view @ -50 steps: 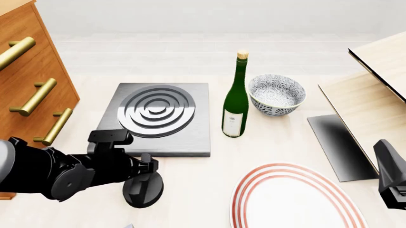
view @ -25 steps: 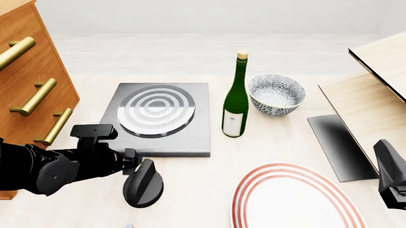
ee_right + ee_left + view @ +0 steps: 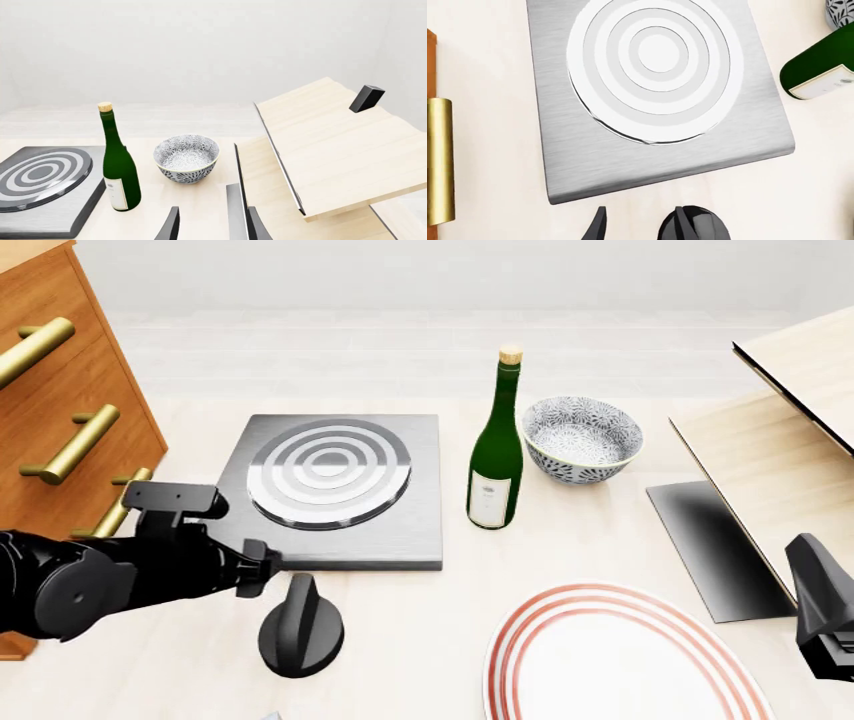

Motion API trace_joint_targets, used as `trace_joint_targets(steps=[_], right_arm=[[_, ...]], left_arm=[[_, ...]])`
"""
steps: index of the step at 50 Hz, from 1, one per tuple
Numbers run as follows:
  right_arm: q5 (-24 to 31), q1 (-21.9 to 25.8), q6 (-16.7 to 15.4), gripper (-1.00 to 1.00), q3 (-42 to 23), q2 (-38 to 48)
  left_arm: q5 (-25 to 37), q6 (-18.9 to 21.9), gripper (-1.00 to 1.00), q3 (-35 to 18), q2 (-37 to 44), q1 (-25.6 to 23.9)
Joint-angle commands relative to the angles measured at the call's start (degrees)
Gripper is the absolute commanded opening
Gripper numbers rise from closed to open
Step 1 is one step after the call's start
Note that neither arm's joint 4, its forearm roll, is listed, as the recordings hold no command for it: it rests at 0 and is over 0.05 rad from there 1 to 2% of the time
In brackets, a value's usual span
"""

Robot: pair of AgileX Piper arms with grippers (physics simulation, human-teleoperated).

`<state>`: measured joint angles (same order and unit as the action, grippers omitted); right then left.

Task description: Turn on the stove.

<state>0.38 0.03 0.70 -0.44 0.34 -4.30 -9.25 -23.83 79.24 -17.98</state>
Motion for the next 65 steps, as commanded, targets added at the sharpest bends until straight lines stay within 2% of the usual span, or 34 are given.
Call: trace_joint_targets(steps=[1,9,22,34,47,64,65], right_arm=[[0.0,0.0,0.01,1.0,0.0,0.01],[0.0,0.0,0.0,1.0,0.0,-0.01],[-0.01,-0.01,0.0,1.0,0.0,-0.01],[0.0,-0.01,0.01,1.0,0.0,0.0],[0.0,0.0,0.0,1.0,0.0,0.0],[0.0,-0.01,0.01,1.0,0.0,0.0],[0.0,0.0,-0.01,1.0,0.0,0.01]], left_arm=[[5.27,0.94,1.0,-0.87,-7.14,0.13],[12.94,1.21,1.0,-2.59,-16.19,0.65],[16.89,0.54,1.0,-2.56,-22.11,0.43],[20.29,2.92,1.0,-4.64,-28.91,-0.15],[19.33,4.57,1.0,-5.35,-33.96,-0.98],[13.15,2.54,1.0,-0.97,-37.1,-1.99],[12.15,2.49,1.0,-0.55,-39.41,-2.34]])
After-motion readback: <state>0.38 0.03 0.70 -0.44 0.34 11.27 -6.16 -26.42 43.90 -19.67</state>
